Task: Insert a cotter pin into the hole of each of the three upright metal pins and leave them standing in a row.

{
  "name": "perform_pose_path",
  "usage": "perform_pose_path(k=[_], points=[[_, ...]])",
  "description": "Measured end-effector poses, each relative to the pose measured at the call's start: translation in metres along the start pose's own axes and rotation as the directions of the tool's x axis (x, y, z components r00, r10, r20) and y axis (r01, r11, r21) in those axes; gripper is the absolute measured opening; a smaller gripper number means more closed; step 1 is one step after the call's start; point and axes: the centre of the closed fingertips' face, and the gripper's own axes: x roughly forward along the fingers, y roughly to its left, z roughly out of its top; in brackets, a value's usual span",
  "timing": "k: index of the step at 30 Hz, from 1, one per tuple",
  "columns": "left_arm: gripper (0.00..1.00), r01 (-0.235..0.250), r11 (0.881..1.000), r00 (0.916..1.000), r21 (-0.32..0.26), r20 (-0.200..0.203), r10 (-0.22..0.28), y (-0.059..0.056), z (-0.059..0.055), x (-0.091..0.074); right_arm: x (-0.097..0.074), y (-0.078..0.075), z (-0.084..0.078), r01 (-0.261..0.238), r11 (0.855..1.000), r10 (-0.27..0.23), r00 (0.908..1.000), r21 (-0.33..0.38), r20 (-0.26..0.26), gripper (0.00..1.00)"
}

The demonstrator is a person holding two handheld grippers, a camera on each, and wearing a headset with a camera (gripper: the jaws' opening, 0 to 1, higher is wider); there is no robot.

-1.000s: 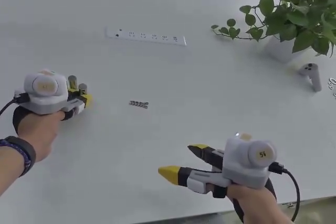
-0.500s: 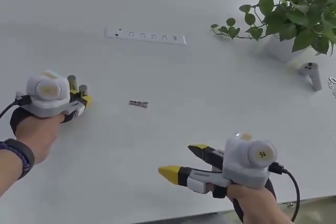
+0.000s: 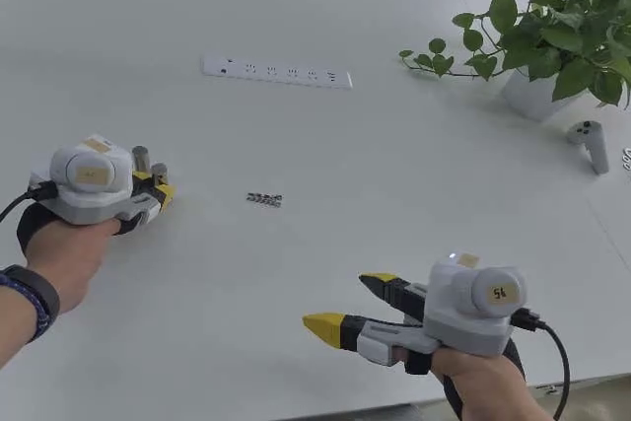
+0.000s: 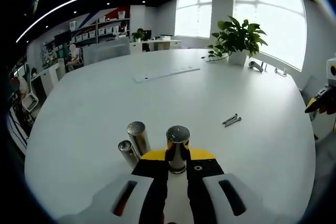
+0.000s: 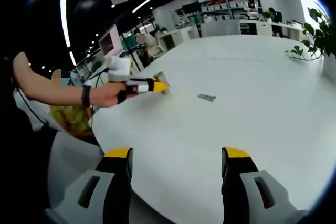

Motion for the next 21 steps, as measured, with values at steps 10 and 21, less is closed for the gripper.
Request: perform_pose_path(k=[10, 21], points=[[0.1, -0.003, 1.0, 0.9999, 0.027, 0.015, 0.002, 0.008, 0.009, -0.013, 0.001, 0.002, 0.002, -0.008, 1.0, 0.008, 0.9999, -0.008, 0.008, 0.71], [0.1, -0.009, 0.999, 0.9996, 0.045, 0.026, 0.008, 0.012, 0.014, -0.031, 0.004, 0.007, 0.0, -0.021, 1.0, 0.021, 0.9997, -0.014, 0.009, 0.71]])
